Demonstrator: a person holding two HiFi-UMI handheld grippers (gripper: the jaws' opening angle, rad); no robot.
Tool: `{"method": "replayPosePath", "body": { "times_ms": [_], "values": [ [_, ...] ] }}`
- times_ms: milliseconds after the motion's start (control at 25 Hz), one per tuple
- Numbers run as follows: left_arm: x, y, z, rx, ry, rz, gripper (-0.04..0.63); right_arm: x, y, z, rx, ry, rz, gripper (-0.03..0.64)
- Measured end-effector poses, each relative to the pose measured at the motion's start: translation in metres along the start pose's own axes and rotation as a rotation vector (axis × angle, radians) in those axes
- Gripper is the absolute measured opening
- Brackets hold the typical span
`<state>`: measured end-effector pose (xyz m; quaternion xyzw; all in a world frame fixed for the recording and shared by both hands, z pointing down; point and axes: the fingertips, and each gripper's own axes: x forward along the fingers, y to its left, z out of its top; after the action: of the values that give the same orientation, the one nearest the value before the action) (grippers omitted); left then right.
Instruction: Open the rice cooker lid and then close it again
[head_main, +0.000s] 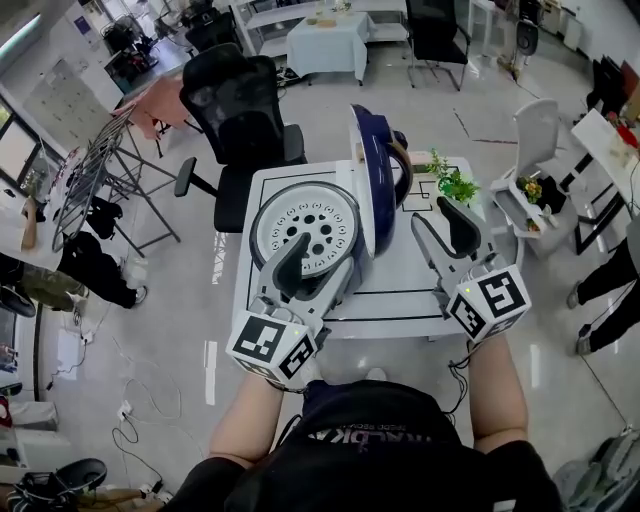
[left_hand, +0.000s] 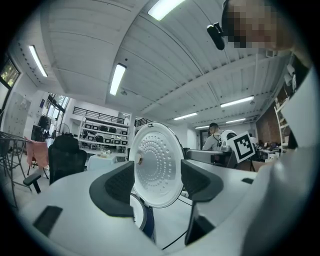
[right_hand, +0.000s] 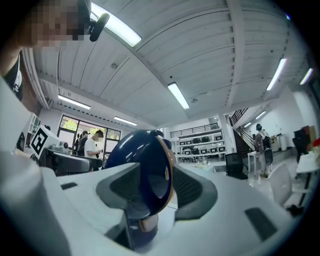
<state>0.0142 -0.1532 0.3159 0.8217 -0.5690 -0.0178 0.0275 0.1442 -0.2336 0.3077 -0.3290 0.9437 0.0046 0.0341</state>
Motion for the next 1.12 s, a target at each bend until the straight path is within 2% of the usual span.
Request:
{"method": "replayPosePath", "body": {
  "times_ms": [1120],
  "values": [
    [-0.006,0.014,0.007,0.017,-0.002,0.045,0.279,0.051,-0.034,-0.012,0.001,0.043,-0.028,0.186]
  ]
}}
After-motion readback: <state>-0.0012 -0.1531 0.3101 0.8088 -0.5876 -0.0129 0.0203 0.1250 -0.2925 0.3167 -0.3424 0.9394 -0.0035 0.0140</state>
